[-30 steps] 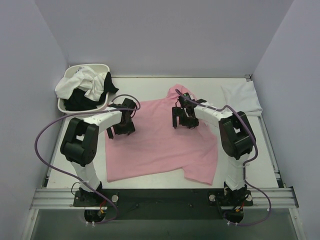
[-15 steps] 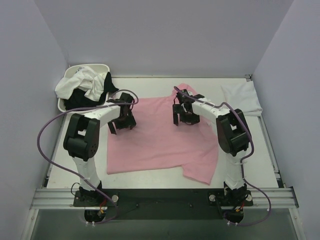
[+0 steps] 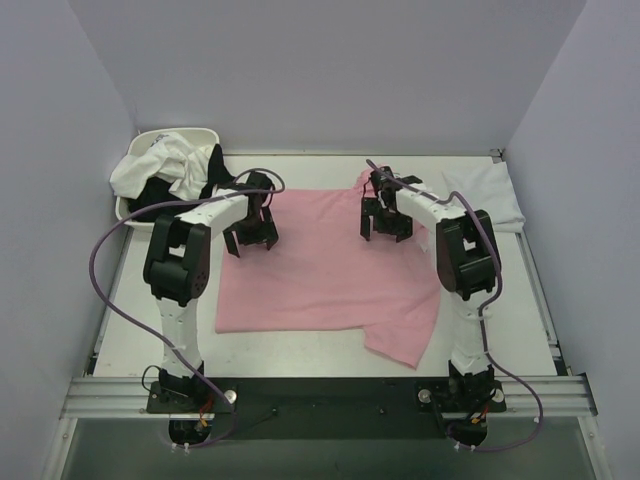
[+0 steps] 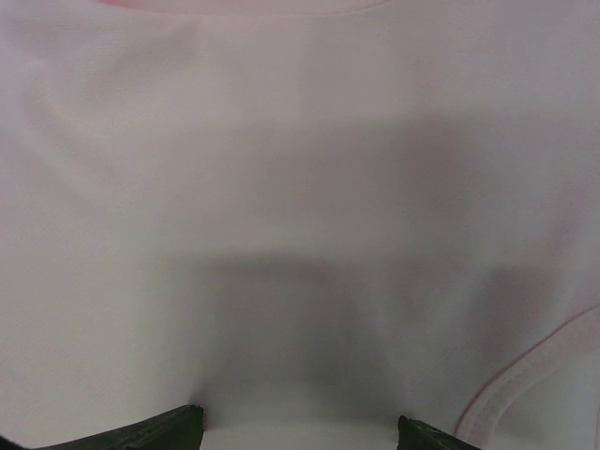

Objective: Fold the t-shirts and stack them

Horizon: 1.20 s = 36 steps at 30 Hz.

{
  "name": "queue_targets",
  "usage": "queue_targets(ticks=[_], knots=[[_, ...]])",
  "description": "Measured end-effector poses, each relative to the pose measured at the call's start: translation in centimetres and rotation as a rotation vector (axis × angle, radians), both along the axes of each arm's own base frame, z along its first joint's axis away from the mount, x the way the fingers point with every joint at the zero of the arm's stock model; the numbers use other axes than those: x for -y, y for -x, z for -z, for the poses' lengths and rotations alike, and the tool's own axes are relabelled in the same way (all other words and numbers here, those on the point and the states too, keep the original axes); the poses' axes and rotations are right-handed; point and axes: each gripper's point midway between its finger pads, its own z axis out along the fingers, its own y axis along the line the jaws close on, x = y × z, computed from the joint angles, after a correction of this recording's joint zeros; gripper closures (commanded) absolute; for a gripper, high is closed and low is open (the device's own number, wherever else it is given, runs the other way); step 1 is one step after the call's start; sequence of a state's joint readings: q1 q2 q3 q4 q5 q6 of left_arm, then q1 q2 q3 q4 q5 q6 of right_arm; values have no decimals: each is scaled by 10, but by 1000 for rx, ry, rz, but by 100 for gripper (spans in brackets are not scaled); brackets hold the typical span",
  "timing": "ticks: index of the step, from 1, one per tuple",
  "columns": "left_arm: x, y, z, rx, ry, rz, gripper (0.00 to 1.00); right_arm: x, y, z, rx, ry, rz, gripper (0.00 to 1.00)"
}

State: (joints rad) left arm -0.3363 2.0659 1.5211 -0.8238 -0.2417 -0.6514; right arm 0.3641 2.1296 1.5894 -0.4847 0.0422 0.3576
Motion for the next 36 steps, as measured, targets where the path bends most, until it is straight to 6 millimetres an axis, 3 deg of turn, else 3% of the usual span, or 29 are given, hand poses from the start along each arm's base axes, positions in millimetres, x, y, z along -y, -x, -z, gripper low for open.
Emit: queue_targets(ticks=[6, 14, 19, 26, 32, 36], knots=[[0, -1, 0, -33, -4, 17, 5, 11, -14, 2, -14, -18, 37, 17], [0, -4, 1, -93, 2, 35, 5, 11, -27, 2, -24, -17, 42, 14], [15, -42, 2, -12, 65, 31, 5, 9, -44, 2, -20, -15, 39, 14], [19, -83, 0, 58, 58, 32, 6, 11, -67, 1, -1, -17, 53, 12], [18, -87, -1, 69, 58, 32, 6, 26, -72, -1, 4, 4, 78, 12], [16, -81, -5, 72, 61, 32, 3, 37, -70, -17, 36, 38, 91, 11]])
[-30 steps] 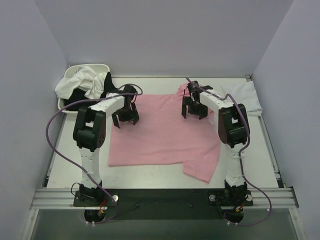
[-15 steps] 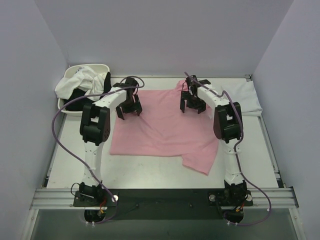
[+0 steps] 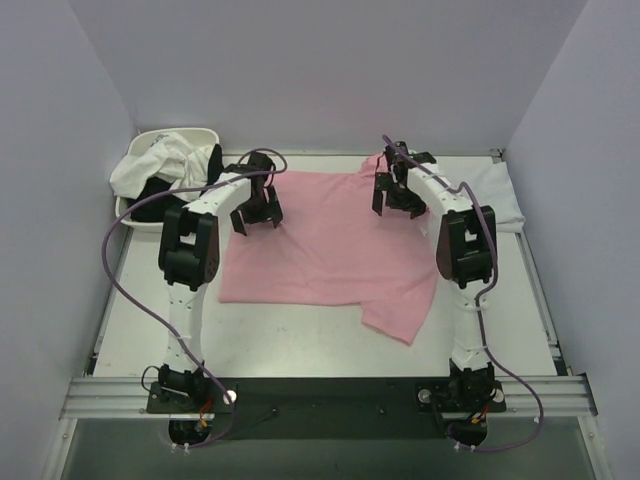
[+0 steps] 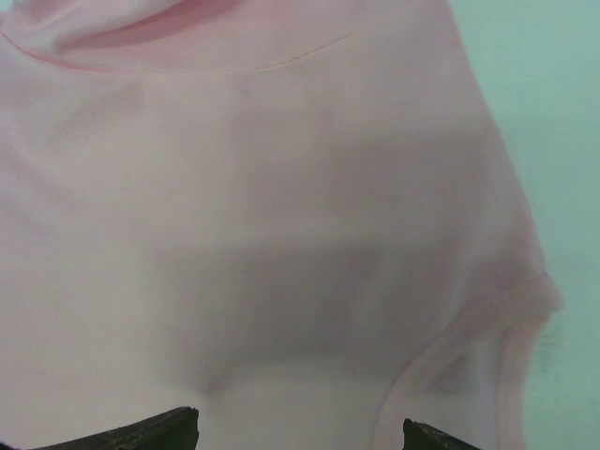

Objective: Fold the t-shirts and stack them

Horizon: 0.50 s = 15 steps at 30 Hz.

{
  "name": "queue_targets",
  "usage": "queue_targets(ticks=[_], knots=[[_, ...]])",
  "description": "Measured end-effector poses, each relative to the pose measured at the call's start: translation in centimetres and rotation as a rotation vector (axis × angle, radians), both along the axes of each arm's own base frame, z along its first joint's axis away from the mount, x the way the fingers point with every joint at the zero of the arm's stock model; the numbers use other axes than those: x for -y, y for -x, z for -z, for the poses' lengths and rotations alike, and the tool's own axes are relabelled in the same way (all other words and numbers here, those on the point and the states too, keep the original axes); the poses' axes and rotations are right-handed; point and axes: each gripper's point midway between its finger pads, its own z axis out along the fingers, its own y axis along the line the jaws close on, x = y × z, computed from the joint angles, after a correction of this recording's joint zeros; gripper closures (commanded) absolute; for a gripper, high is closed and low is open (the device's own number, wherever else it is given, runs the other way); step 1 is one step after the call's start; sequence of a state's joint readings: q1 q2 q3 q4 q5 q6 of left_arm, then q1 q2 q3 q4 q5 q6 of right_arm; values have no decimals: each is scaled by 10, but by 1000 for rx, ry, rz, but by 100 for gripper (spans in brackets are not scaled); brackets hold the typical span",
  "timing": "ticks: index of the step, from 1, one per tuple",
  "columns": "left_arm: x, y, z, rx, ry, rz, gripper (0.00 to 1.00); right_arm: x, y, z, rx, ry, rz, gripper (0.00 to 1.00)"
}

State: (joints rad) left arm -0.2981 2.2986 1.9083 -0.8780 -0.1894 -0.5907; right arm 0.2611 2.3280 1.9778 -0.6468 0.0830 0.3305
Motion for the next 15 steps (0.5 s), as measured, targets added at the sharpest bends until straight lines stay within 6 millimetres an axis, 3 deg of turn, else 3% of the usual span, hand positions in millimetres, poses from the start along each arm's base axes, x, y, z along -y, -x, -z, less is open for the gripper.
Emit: queue_targets(ticks=[2, 3, 5, 8, 10, 13, 15], knots=[[-4, 14, -3, -18, -4, 1, 3, 5, 8, -19, 27, 2, 5, 9], [-6, 21, -8, -19, -2, 1, 3, 7, 13, -34, 49, -2, 6, 0], [-11, 38, -25, -14, -1, 2, 3, 9, 26, -70, 113, -24, 8, 0], [-17, 62, -68, 72, 30, 1, 3, 7, 55, -126, 242, -101, -6, 0], [-23, 84, -101, 142, 64, -5, 3, 5, 81, -151, 305, -149, -16, 0], [-33, 121, -134, 265, 144, -34, 2, -1, 131, -158, 353, -210, -49, 0], [-41, 150, -132, 303, 198, -70, 4, -10, 166, -145, 352, -242, -85, 2]])
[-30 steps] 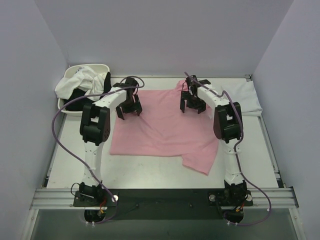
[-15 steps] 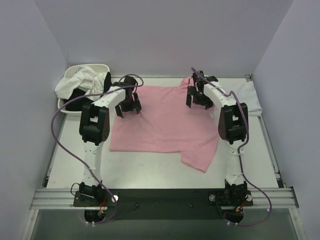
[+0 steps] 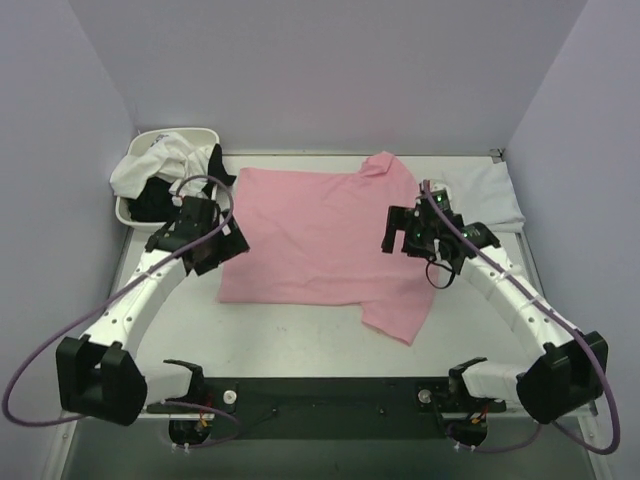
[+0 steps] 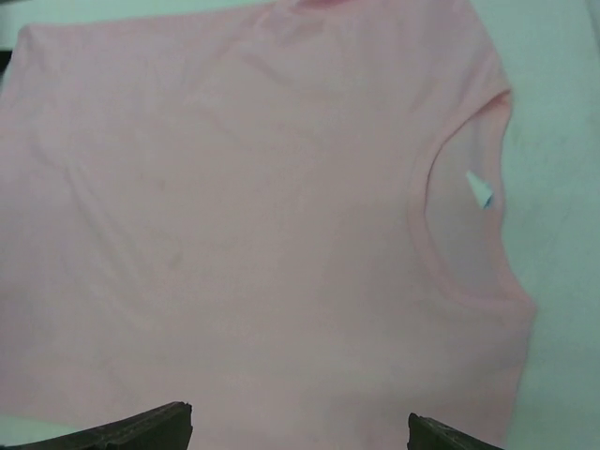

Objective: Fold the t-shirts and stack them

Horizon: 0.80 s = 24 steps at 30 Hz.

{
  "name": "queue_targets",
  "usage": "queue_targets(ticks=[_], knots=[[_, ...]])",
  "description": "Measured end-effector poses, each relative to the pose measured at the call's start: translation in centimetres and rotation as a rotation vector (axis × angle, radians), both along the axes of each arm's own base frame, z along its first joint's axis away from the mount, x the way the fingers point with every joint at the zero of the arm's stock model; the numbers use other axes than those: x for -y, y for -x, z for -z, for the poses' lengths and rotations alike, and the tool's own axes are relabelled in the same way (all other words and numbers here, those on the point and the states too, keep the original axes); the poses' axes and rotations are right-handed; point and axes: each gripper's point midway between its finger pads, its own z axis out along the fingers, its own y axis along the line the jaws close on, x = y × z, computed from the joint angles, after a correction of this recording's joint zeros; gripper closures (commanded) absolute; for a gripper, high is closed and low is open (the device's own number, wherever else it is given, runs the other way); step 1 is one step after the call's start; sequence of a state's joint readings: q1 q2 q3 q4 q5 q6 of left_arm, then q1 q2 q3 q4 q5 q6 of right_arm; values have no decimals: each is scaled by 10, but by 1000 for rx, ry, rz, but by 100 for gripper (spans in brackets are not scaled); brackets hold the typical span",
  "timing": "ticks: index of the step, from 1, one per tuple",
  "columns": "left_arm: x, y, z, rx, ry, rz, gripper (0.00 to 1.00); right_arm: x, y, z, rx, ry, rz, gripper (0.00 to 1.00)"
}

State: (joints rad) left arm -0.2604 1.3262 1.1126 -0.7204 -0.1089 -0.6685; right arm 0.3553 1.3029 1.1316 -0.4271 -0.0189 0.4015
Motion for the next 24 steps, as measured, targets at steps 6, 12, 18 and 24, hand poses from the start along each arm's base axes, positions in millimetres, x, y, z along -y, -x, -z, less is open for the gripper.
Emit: queue_targets(ticks=[6, 12, 18, 24], knots=[[-6, 73, 79, -140, 122, -56, 6, -9, 74, 46, -67, -20, -81, 4], [1, 103, 114, -189, 215, -102, 8, -6, 95, 27, 34, -87, -91, 5], [-6, 97, 109, -103, 260, -180, 10, -6, 106, 27, 56, -104, -105, 5], [-27, 93, 120, -77, 247, -289, 11, -10, 115, 34, 29, -103, -122, 6]])
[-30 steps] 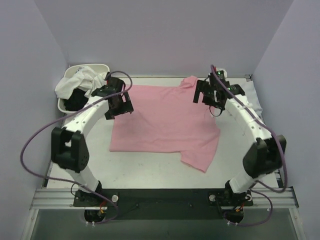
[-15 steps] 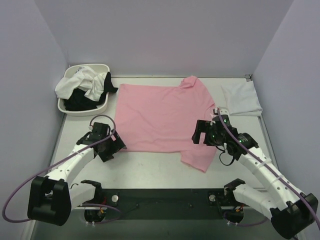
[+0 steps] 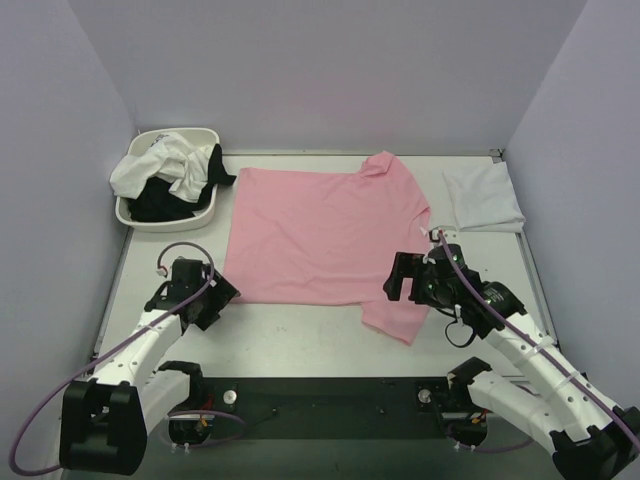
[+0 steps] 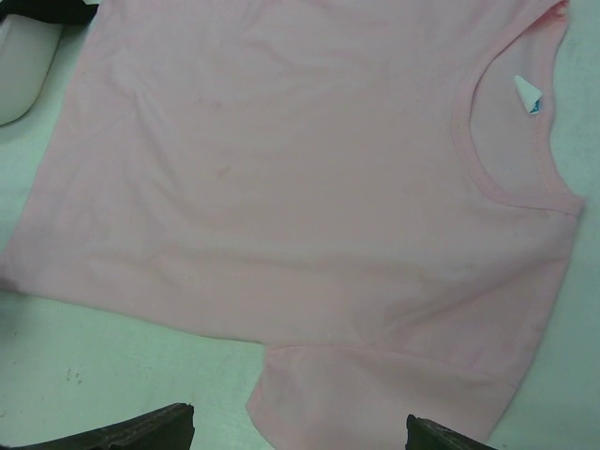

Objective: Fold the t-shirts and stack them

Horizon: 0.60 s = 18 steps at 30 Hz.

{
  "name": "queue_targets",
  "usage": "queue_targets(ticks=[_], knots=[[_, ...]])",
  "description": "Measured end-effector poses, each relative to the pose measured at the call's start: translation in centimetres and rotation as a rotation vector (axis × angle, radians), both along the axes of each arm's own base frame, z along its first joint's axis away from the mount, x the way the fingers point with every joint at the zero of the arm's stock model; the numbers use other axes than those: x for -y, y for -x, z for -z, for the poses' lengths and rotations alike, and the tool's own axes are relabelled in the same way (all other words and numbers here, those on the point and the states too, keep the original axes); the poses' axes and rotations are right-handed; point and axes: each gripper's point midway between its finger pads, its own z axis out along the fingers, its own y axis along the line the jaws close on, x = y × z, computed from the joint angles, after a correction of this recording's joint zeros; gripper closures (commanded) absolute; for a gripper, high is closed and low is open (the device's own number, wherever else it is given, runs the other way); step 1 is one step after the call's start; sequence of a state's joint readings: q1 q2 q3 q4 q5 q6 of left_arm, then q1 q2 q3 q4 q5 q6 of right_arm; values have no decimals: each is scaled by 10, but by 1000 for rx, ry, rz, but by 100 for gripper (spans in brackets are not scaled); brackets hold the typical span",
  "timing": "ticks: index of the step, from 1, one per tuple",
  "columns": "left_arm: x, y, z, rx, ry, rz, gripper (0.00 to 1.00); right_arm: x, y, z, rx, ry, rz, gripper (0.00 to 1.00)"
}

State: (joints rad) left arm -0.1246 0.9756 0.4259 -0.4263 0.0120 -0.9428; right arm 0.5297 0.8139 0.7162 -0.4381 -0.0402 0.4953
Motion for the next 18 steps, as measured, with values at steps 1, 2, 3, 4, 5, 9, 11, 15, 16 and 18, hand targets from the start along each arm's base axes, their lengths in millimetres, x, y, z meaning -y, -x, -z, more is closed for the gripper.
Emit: queue_targets(ticks=[1, 2, 3, 4, 5, 9, 11, 15, 16, 18], knots=[[-4, 1, 4, -10, -4, -15, 12, -1, 1, 0, -1, -1, -5, 6], [-6, 0, 4, -7, 1, -30, 12, -2, 1, 0, 0, 0, -7, 6], [-8, -2, 3, -1, 0, -39, 13, -3, 2, 0, 0, 0, -11, 6], [-10, -4, 4, 2, -1, -51, 13, -4, 2, 0, 1, 1, -13, 6], [-12, -5, 4, 7, 3, -63, 14, -4, 3, 0, 1, 1, -16, 6], [-18, -12, 4, 36, 7, -92, 21, -7, 5, 0, 2, 2, -29, 6], [-20, -16, 5, 43, 9, -104, 25, -7, 5, 0, 4, 5, -27, 6], [-23, -25, 7, 60, 12, -116, 35, -6, 4, 0, 9, 13, -20, 6], [-23, -27, 8, 66, 13, -118, 37, -6, 4, 0, 10, 15, -18, 6], [-23, -31, 10, 75, 17, -120, 41, -5, 3, 0, 13, 19, -13, 6]])
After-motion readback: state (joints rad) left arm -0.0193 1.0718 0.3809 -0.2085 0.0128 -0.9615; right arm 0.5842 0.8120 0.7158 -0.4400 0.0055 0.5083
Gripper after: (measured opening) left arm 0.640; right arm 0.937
